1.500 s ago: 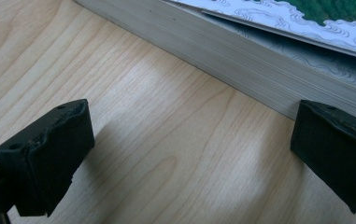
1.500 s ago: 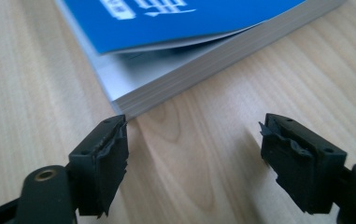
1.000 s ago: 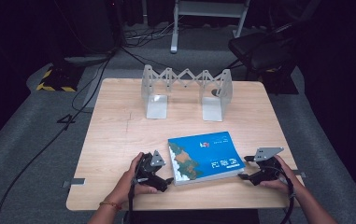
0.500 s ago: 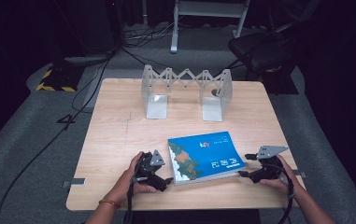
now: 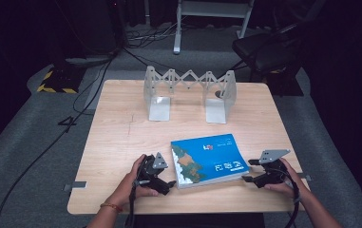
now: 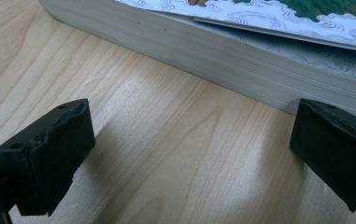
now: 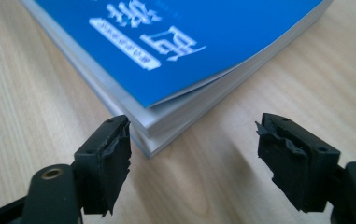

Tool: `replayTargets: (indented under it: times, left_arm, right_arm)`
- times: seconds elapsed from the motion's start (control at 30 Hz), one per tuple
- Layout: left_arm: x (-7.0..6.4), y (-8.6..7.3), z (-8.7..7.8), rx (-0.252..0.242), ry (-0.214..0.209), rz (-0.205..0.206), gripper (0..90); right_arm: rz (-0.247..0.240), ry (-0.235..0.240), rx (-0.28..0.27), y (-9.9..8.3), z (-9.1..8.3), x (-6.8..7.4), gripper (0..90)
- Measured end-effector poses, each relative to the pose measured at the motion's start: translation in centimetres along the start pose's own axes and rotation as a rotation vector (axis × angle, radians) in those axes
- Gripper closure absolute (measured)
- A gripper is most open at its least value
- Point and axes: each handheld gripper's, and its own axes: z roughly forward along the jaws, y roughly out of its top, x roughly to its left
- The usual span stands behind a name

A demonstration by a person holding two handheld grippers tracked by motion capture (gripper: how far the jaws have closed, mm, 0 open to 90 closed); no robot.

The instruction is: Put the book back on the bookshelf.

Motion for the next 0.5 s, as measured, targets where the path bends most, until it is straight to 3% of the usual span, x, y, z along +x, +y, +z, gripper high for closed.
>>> replayTargets:
  times: [0.03,0.33,0.5]
  left_arm:
    - [-0.01,0.0,0.0,0.0,0.0,-0.001,0.4]
    - [-0.04,-0.02,-0.01,-0.001,0.001,-0.004,0.4]
    - [0.02,-0.09,-0.12,0.003,0.003,-0.005,0.5]
  right_arm:
    - [0.003,0.014,-0.002,0.04,0.18,0.1,25.3]
    - [0.005,-0.02,0.009,0.2,0.64,0.31,19.3]
    - [0.009,-0.029,-0.022,0.31,0.28,0.23,16.7]
